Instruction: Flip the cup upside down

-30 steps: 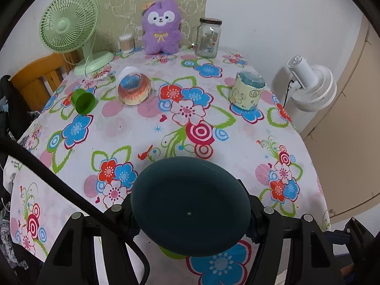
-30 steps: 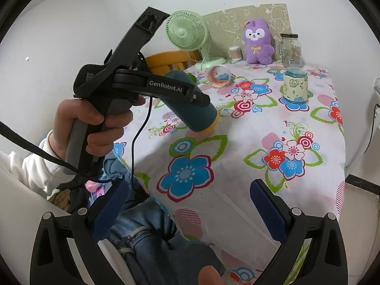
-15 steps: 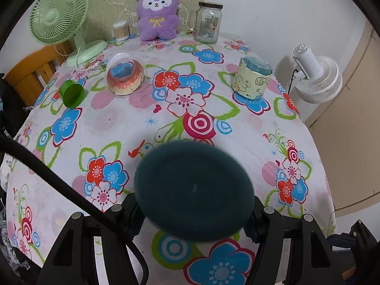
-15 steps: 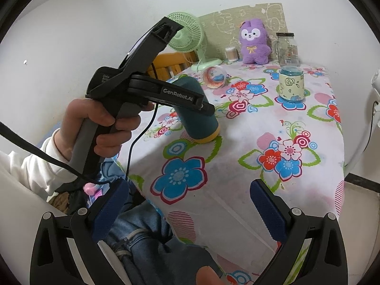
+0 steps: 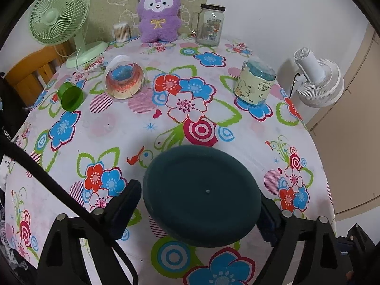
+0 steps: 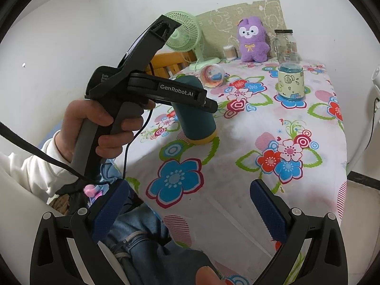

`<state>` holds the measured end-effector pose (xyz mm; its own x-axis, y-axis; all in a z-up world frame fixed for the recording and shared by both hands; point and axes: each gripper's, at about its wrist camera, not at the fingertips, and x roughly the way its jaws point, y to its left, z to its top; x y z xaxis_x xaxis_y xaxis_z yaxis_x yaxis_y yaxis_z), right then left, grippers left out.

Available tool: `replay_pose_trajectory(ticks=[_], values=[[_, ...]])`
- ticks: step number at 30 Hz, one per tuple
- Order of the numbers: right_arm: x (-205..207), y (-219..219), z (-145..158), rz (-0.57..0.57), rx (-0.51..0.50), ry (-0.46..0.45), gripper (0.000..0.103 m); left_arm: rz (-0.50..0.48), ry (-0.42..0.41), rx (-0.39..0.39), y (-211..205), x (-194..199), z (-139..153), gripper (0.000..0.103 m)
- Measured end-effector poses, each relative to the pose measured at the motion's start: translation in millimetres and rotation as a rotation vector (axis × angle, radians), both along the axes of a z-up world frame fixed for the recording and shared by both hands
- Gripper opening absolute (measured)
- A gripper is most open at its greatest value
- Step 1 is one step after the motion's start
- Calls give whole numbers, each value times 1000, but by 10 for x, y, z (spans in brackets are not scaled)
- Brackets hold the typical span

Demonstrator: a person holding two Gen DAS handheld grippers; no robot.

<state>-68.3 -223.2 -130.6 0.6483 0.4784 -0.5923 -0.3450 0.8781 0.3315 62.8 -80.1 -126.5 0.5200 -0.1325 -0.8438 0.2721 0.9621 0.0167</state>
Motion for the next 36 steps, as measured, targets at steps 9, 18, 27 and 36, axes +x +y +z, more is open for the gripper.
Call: replay_pose_trajectory(ticks=[9,18,27,36], values=[[14,17,-5,0,-3,0,103,5,-13,-13,24,-25,47,95],[-6,43,58,-3,-13,-25,103,4,-61,-25,95,-163,204,96],[58,118,175,-7,-19,-48,103,8,-152,-37,230,-333,453,98],[135,272,338,-5,-57,-85,103,31,-264,-62,451,-519,674,101]])
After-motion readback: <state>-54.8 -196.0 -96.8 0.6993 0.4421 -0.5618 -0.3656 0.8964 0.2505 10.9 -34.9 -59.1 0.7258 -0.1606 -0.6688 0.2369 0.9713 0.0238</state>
